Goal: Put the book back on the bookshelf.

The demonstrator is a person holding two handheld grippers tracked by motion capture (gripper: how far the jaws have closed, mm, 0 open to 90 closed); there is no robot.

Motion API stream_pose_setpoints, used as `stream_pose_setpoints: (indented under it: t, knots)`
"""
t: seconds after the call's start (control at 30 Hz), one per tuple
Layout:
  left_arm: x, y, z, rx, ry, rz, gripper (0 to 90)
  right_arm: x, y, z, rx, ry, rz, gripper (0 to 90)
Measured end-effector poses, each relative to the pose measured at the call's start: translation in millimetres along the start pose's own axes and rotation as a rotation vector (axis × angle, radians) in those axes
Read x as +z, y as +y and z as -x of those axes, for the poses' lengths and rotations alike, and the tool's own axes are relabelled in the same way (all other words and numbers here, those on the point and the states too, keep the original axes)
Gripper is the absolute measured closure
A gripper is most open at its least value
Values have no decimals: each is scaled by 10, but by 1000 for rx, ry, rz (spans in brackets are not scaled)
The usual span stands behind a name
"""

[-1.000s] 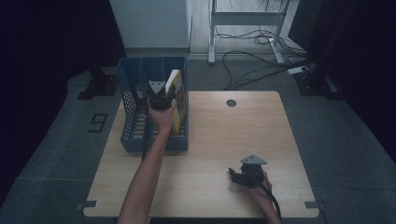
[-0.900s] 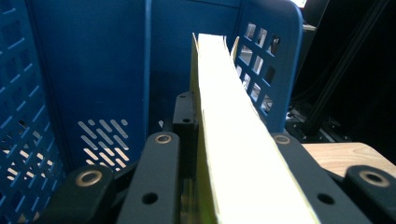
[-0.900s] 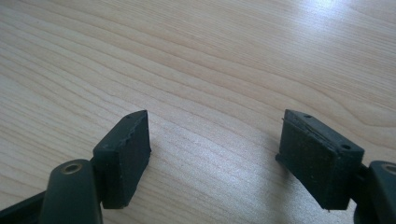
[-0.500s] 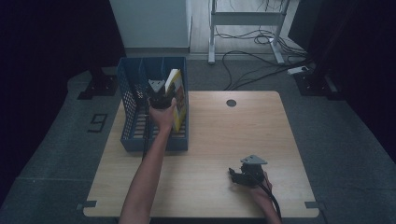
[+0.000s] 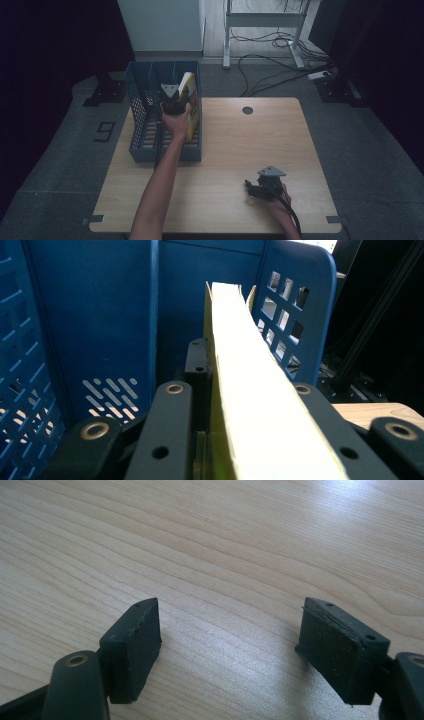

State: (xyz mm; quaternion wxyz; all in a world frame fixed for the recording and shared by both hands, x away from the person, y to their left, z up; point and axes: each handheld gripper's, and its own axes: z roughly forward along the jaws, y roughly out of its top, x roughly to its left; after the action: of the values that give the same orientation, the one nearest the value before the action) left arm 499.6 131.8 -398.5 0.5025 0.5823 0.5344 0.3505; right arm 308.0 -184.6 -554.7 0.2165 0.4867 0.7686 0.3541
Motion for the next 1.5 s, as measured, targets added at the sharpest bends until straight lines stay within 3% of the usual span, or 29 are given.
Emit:
stream_pose_setpoints:
  t: [0.37,0.77,1.5]
  knots:
    - [52,-111,-49,-6,16,-30,744,0,0,0,1,0,0,239]
    - [48,-144,-51,0,17,-17,738,-1,0,0,1,0,-1,239]
    - [-215,-195,-65,23,21,51,641,-5,-5,-2,2,-3,0,237]
